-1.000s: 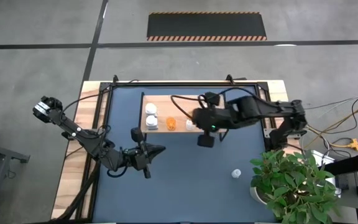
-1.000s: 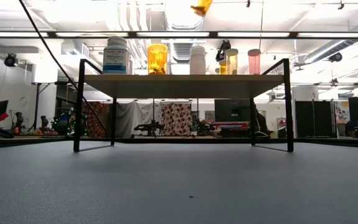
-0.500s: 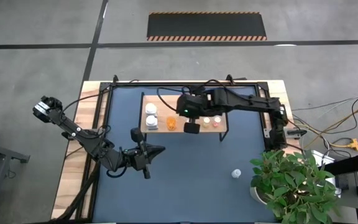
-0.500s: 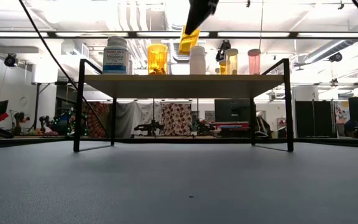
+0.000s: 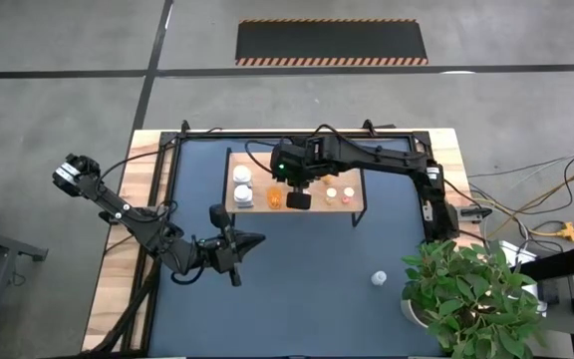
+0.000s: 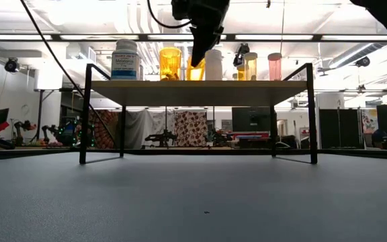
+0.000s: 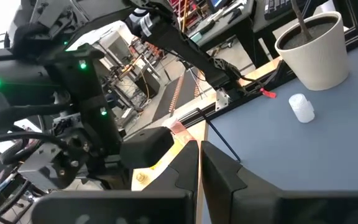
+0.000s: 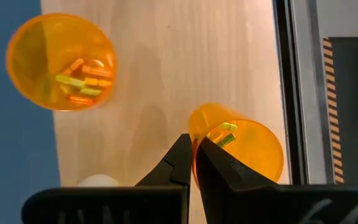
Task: Pick and place medicine bottles onto shelf by color
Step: Put the large orange bottle on the shelf
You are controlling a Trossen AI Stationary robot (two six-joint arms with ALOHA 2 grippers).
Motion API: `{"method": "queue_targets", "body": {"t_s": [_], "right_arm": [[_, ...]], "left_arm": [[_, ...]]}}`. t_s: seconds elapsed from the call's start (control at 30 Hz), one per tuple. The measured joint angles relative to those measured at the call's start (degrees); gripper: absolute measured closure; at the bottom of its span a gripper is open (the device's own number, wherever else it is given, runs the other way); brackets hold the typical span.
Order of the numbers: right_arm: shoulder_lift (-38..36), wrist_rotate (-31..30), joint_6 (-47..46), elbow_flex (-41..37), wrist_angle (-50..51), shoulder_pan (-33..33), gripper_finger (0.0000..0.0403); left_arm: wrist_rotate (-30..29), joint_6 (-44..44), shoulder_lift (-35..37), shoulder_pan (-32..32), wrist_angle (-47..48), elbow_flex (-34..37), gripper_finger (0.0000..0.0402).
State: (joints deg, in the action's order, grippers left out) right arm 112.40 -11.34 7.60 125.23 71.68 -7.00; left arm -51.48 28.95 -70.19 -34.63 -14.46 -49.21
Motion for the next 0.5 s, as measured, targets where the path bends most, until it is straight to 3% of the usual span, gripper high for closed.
{"method": "queue_targets", "body": {"t_s": [0.13, 0.33, 0.5], "right_arm": [[-0.04, 0.08, 0.61, 0.0, -0.46, -0.29, 0.0394], [-0.08, 7.21, 2.92, 0.0, -0.43, -0.27, 0.0394], [0.42, 7.14, 3.0, -0.04, -0.62, -0.31, 0.039]], "left_arm": [[0.0, 0.0, 0.0, 0.0, 0.0, 0.0, 0.0402], [0.02, 0.0, 0.0, 0.0, -0.01, 0.0, 0.0402], [0.02, 0.0, 0.0, 0.0, -0.02, 0.02, 0.0402]]}}
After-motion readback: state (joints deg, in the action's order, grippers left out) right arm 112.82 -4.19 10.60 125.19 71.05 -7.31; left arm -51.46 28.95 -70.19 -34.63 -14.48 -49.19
